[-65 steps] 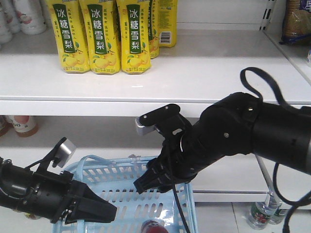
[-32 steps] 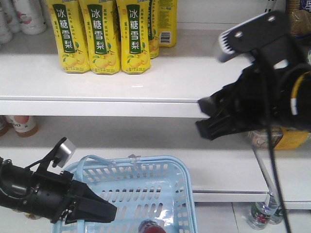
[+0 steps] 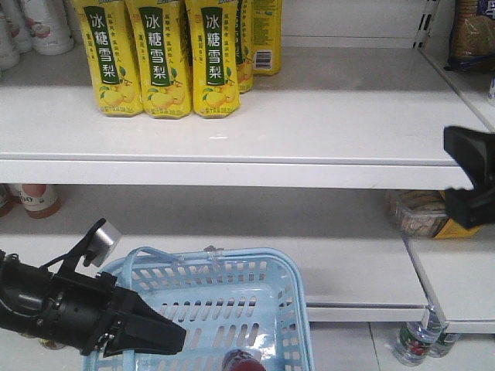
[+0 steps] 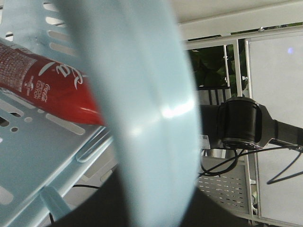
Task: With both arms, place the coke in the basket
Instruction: 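Open the right gripper and withdraw it up and away from the basket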
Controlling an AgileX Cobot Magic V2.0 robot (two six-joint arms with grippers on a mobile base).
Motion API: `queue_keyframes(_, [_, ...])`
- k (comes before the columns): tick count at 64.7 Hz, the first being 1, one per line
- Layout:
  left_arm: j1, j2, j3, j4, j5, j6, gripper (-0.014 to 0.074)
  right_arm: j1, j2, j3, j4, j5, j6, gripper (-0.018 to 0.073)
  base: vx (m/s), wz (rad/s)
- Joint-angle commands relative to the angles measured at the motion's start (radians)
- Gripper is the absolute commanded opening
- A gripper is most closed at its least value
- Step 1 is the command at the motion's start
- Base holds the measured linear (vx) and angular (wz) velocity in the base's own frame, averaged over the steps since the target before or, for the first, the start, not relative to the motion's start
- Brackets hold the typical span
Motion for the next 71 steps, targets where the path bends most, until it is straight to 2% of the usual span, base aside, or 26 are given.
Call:
queue_keyframes(1, [-0.003,-0.035,-0.022,-0.085,0.046,-0.007,-0.0006,-0.003,-0.078,0.057,-0.060,-0.057,0.060,0.0382,0.00,0.00])
queue_keyframes(13, [-0.003,-0.035,-0.022,-0.085,0.046,-0.007,-0.0006,-0.003,-0.156,0.109,-0.133,0.082,0.165,0.0382,0.00,0.00])
queue_keyframes(19, [-0.003,-0.035,-0.022,-0.085,0.046,-0.007,-0.0006,-0.003,-0.195,0.110,-0.135,0.125,0.171,0.0382,0.00,0.00])
queue_keyframes(27, [-0.003,-0.035,-0.022,-0.085,0.046,-0.007,-0.0006,-0.002,-0.252,0.125,-0.133,0.117,0.148,0.0382,0.00,0.00])
queue_keyframes(34, [-0.003,-0.035,-0.022,-0.085,0.046,-0.007,-0.0006,-0.002,-0.302,0.187,-0.060,0.017,0.097,0.0382,0.00,0.00])
queue_keyframes(43, [-0.003,-0.035,-0.022,-0.085,0.046,-0.007,-0.0006,-0.002,-0.361,0.321,0.065,-0.201,0.008,0.0382,0.00,0.00])
queue_keyframes(52, [-0.003,-0.035,-0.022,-0.085,0.046,-0.007,-0.0006,-0.002,-0.391,0.458,0.157,-0.417,-0.031,0.0382,0.00,0.00])
queue_keyframes(61, [-0.003,-0.035,-0.022,-0.085,0.046,-0.007,-0.0006,-0.002,-0.393,0.570,0.170,-0.577,-0.035,0.0382,0.00,0.00])
queue_keyframes(71, [-0.003,-0.035,-0.022,-0.085,0.046,-0.007,-0.0006,-0.002,-0.393,0.670,0.133,-0.699,-0.042,0.0360,0.00,0.00])
